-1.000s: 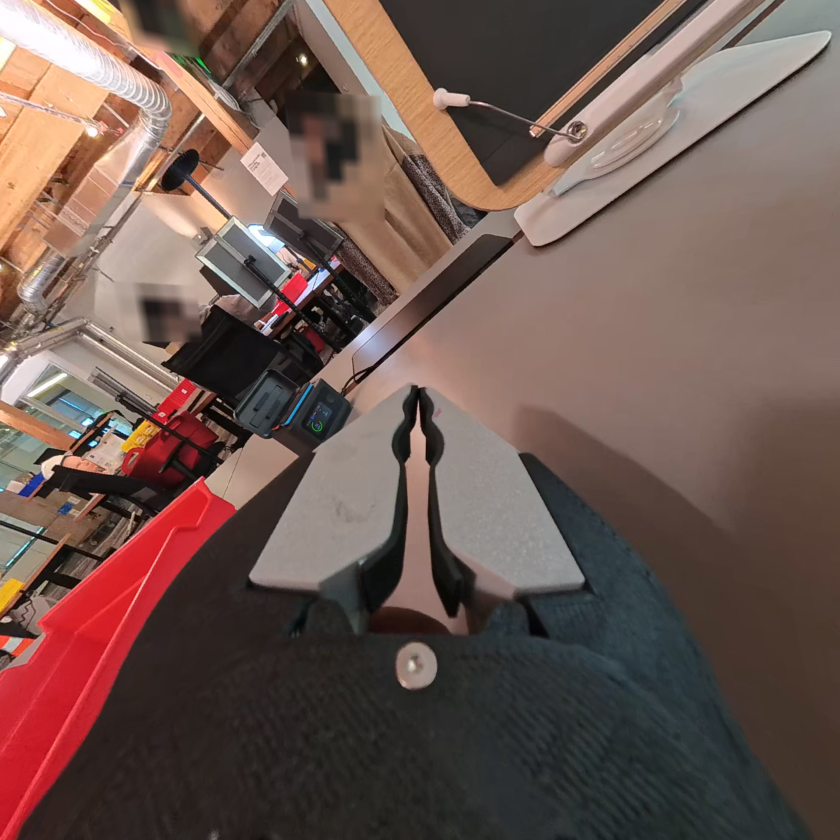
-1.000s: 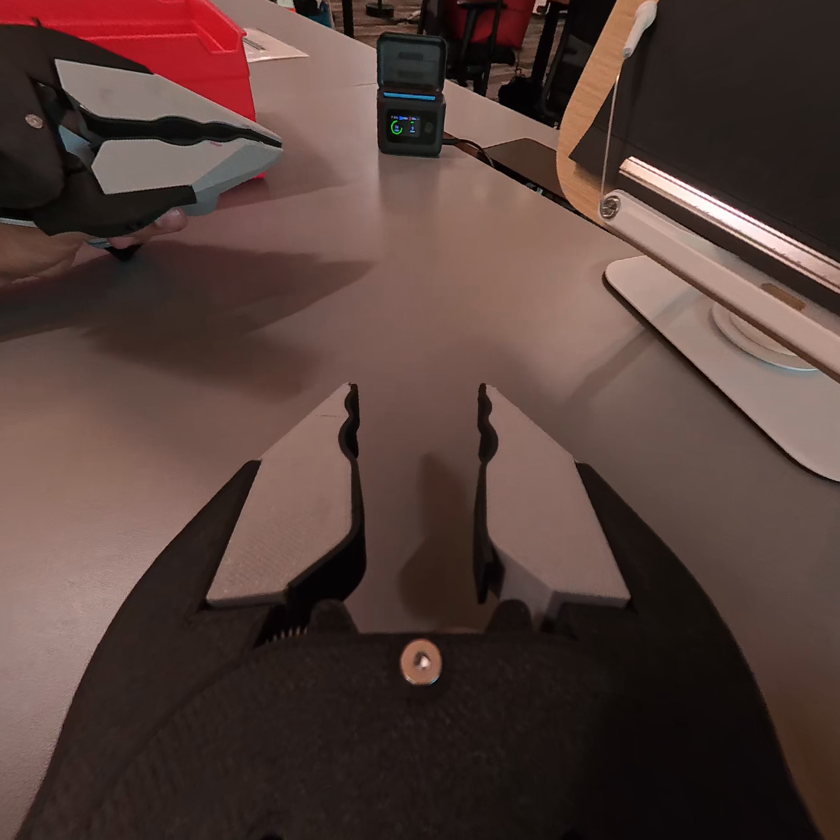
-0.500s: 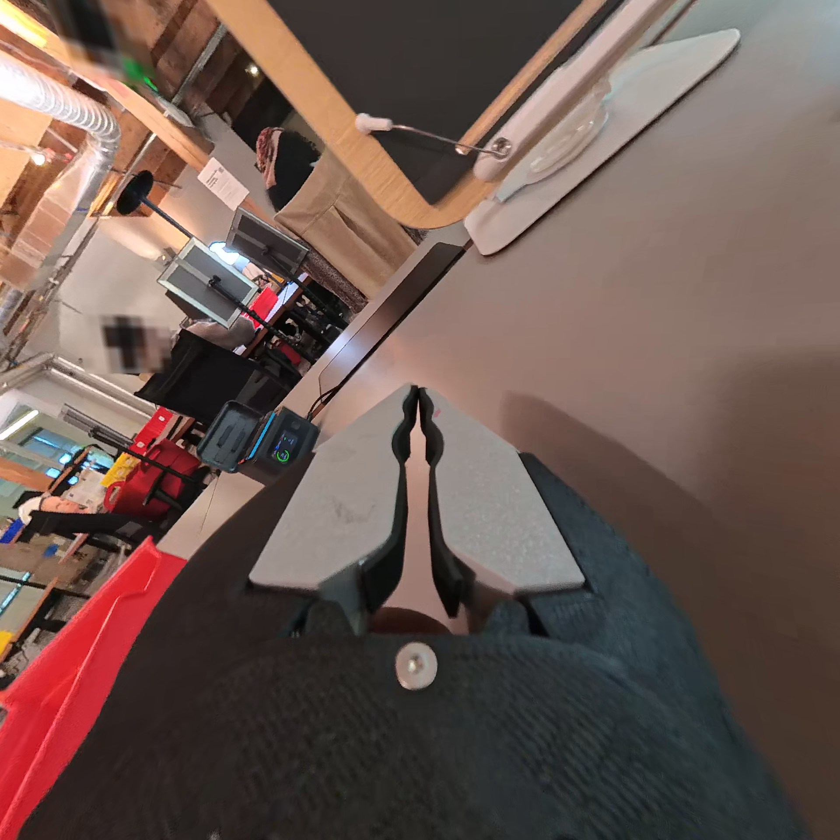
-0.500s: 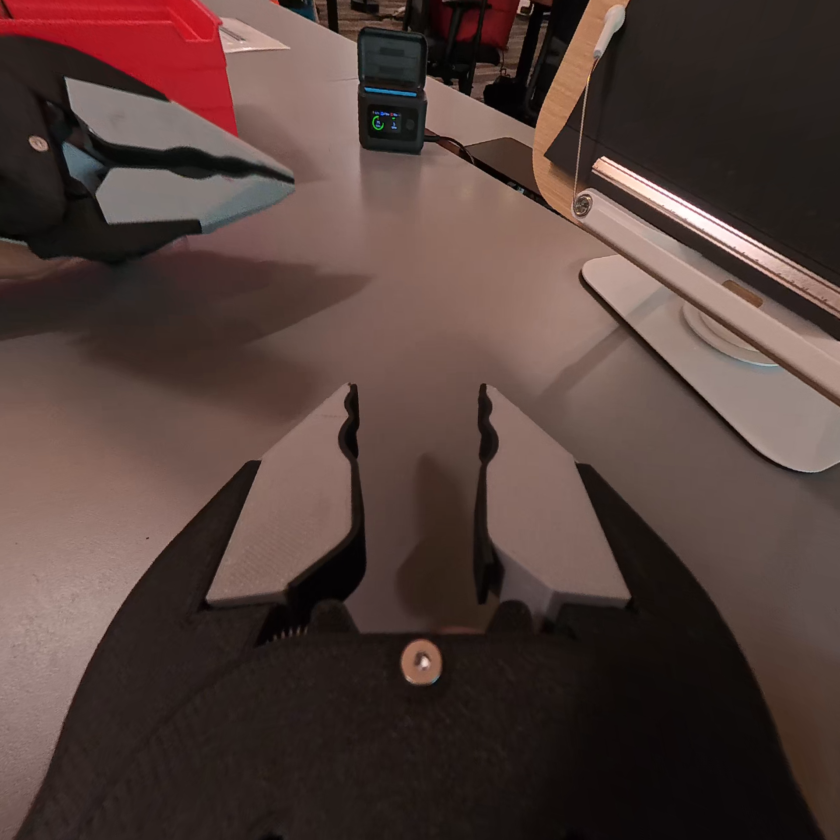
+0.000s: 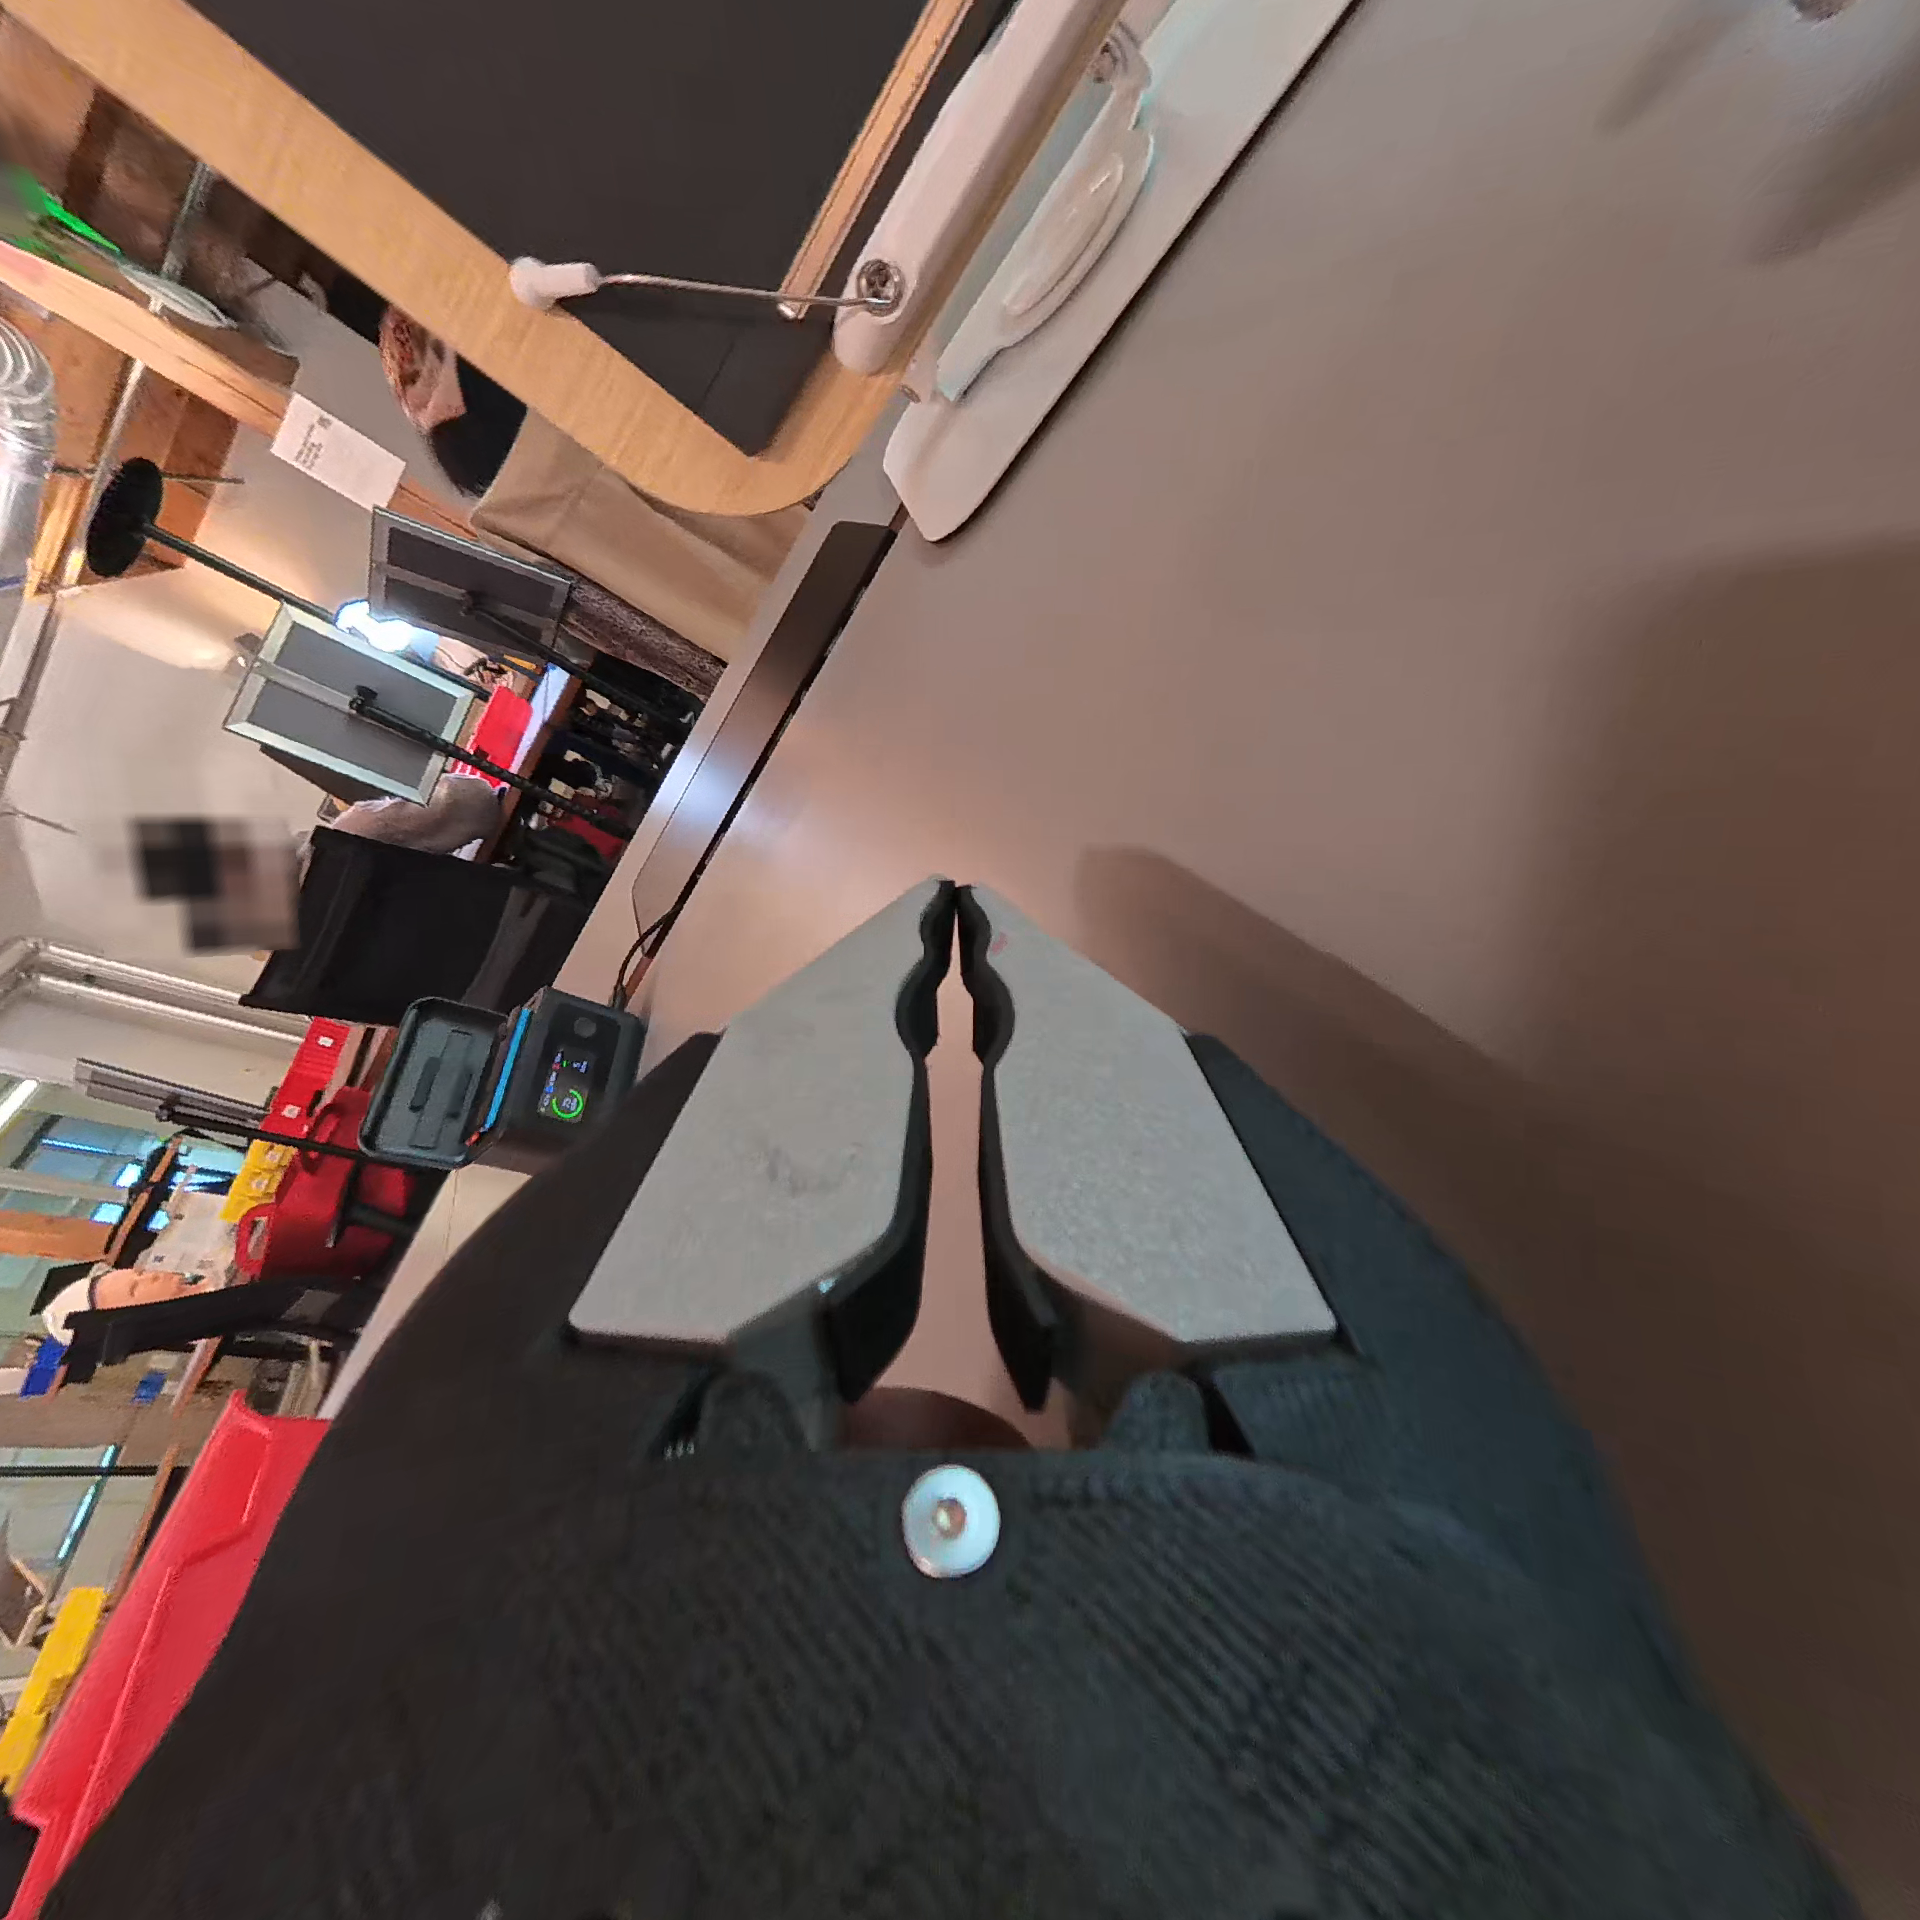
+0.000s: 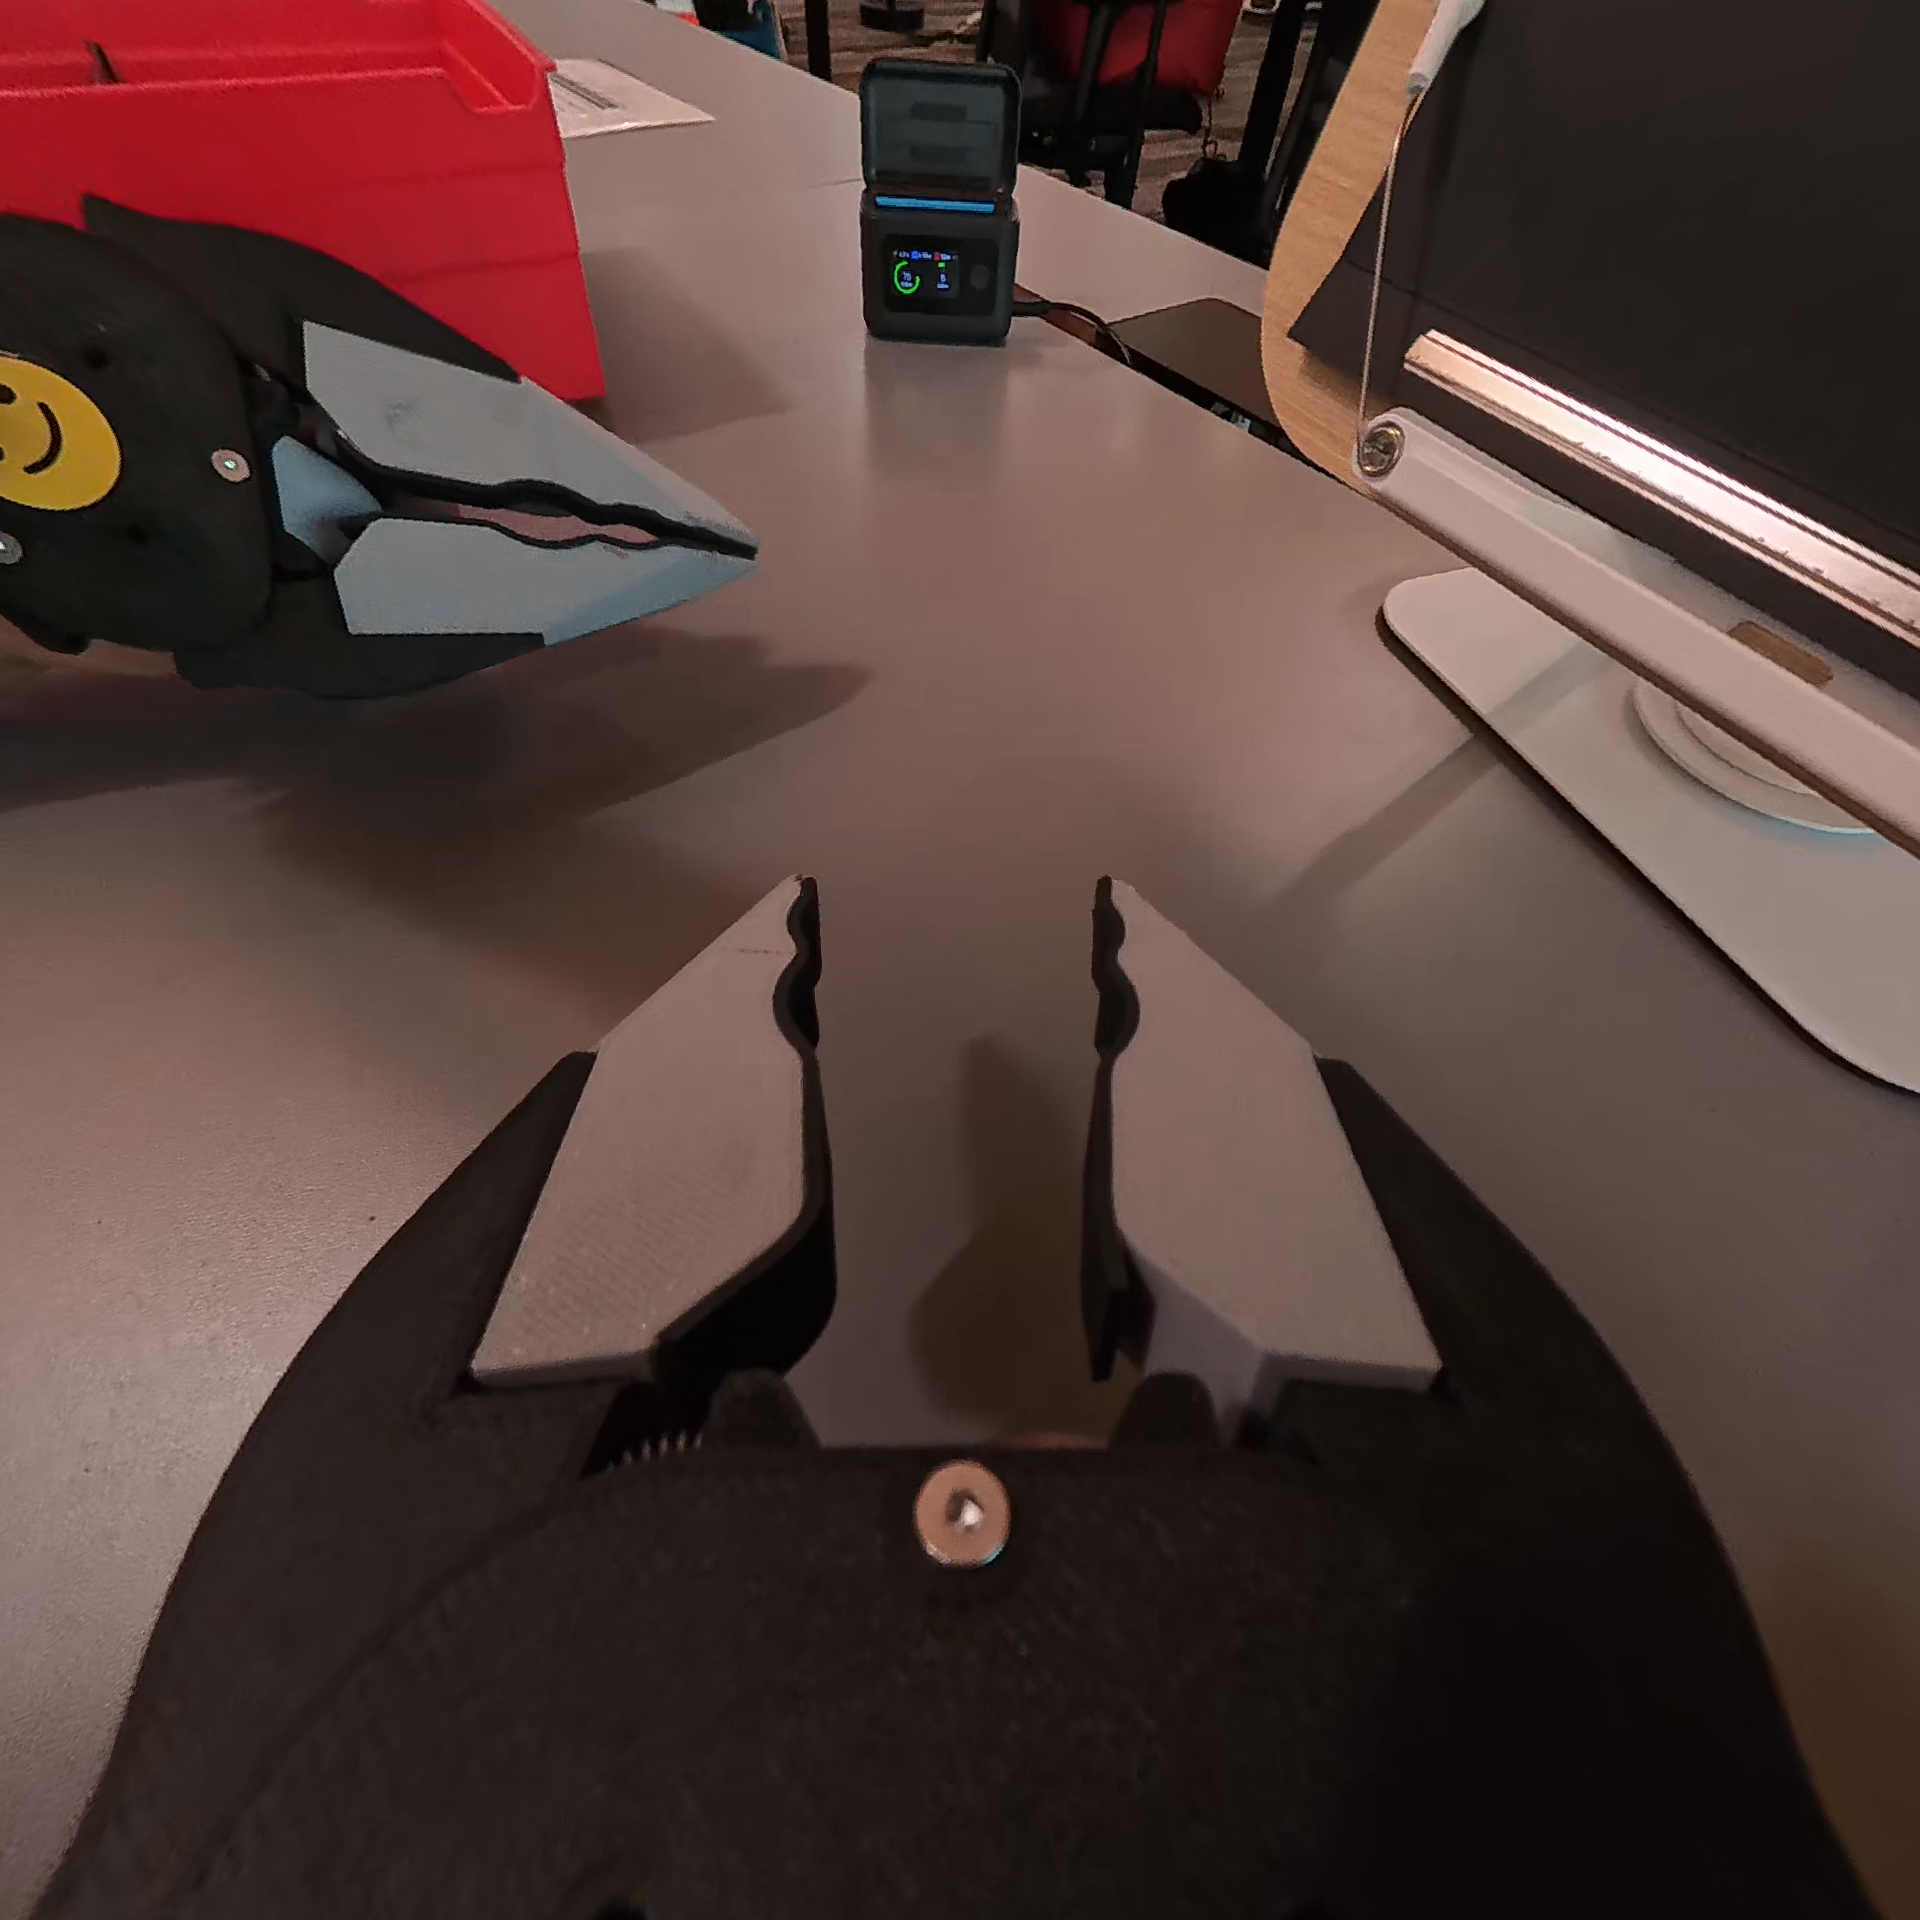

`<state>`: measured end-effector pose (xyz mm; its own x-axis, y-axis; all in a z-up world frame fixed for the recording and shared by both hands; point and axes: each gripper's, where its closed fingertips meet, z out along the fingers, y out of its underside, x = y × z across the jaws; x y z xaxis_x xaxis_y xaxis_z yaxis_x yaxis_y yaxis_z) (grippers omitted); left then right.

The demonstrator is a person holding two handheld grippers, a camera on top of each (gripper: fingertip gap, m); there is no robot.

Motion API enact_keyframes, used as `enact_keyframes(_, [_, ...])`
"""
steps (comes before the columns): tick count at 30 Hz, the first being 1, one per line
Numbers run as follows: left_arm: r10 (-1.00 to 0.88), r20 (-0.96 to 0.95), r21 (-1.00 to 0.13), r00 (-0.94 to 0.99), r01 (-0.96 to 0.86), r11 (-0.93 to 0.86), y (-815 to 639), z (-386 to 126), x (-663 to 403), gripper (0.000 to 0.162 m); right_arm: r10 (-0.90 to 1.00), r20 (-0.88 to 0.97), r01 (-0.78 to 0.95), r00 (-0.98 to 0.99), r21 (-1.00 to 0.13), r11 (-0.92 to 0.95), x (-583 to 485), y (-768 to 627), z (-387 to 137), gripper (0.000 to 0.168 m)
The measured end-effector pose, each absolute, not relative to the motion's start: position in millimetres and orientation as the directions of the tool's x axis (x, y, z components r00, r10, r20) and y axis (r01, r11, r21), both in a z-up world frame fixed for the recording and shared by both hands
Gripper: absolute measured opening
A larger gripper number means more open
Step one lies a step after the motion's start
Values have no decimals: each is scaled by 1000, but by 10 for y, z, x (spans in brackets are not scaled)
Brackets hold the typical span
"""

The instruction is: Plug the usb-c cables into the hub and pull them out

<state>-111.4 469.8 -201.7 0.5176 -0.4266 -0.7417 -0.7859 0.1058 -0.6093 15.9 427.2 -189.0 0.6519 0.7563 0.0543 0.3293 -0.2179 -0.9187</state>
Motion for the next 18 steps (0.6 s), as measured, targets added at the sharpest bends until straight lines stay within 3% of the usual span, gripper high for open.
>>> enact_keyframes(11, [-379,-762,-590,525,-804,73,4683,-2019,-1242,0,758,80,341,648,-920,-195,134,4246,-1882,56])
enact_keyframes(18, [-435,-775,-503,458,-864,-15,4302,-2250,-1221,6,733,36,309,679,-920,-241,204,4285,-1894,68])
